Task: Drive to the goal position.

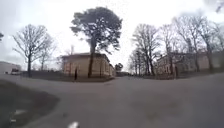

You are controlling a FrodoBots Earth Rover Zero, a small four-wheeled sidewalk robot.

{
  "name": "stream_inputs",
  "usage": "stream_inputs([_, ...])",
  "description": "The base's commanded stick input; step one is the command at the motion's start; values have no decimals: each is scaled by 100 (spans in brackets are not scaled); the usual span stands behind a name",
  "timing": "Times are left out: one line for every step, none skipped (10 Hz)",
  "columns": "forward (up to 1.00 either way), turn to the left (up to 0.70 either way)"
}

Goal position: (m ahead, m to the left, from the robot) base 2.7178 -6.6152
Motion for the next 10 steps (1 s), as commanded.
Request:
stream_inputs([100,0])
stream_inputs([100,0])
stream_inputs([100,0])
stream_inputs([100,0])
stream_inputs([100,0])
stream_inputs([100,0])
stream_inputs([100,0])
stream_inputs([100,0])
stream_inputs([100,0])
stream_inputs([100,0])
